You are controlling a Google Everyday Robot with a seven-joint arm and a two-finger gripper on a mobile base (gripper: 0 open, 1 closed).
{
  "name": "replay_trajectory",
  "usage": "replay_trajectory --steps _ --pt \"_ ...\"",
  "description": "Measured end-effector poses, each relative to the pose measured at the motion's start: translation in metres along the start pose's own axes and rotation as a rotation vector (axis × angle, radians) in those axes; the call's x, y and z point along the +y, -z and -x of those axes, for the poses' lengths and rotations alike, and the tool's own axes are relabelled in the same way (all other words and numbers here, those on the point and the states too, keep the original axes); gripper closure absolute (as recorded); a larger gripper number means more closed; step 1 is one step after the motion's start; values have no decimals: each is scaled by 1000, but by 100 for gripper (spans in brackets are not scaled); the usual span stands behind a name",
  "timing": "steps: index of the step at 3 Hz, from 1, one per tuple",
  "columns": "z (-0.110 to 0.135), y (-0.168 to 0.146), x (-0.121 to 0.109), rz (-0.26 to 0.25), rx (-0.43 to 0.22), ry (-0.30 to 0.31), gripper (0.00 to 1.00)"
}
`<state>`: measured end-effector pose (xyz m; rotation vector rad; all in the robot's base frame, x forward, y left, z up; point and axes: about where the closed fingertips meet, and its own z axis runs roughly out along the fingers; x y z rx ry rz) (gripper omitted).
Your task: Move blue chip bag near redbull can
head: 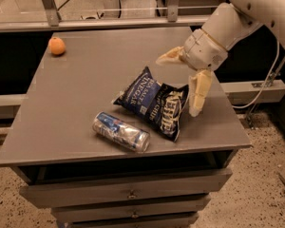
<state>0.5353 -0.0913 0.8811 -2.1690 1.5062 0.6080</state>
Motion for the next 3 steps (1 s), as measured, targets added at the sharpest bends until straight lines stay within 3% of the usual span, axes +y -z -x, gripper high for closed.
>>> replay_trajectory --steps 1,2,3 --pt "-14 36 -13 -100 11 -28 0" --pt "-32 96 -24 -254 -17 -79 0" --pt "-26 125 -36 -337 -23 -60 0"
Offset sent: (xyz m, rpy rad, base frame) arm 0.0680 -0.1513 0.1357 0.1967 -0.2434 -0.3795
